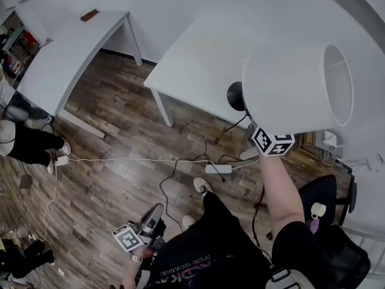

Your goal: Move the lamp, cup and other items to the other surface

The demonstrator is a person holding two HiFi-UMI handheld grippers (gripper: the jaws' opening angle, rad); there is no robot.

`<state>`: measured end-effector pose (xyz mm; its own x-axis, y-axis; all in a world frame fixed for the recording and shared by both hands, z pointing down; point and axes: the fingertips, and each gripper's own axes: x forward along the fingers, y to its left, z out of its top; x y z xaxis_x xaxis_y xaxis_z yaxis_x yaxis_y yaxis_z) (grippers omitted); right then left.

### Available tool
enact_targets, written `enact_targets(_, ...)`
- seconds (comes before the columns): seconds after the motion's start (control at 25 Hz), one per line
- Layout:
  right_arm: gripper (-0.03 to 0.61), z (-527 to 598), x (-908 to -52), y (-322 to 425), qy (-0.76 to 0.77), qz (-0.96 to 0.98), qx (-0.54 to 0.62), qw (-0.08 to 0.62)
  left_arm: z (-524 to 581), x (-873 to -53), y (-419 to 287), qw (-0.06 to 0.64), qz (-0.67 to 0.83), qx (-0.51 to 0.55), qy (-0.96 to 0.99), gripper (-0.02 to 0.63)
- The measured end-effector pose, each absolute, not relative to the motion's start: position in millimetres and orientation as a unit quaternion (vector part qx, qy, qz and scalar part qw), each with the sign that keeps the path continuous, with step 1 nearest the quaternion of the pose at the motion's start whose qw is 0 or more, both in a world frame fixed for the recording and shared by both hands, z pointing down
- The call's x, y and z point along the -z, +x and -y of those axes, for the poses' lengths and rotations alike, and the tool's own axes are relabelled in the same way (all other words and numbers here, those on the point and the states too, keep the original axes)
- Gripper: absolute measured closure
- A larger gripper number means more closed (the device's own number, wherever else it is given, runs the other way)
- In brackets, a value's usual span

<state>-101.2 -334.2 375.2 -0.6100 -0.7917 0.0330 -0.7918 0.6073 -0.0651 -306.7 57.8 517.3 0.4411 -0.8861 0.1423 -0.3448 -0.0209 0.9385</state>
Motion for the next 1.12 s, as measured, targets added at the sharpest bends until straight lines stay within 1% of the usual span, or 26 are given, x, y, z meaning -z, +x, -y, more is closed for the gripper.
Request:
enact_targets(0.32, 0.411, 289.0, -362.6, -23.3, 0.493, 0.869, -0.028, -0.003, -48.5, -503.4, -278.8, 0.524, 0.404, 0.22, 0.717, 0.616)
enact_targets(0.56, 0.411, 238.3, -359.0, 48.9, 0.544, 0.839, -0.026, -0.001, -57.4, -495.8, -252.2, 0.52, 0.359, 0.196, 0.749, 0.617)
enact_targets(1.0, 0.411, 129.0, -352.3, 169.1, 0.642, 0.766, -0.028, -0.003, -92.5, -496.5, -199.9, 0.553, 0.271, 0.153, 0.773, 0.617)
enact_targets(1.12, 0.411, 104.8, -351.8, 198.6, 0.667, 0.745, -0.03, 0.001, -90.2, -494.4, -184.6, 0.551, 0.248, 0.134, 0.785, 0.617)
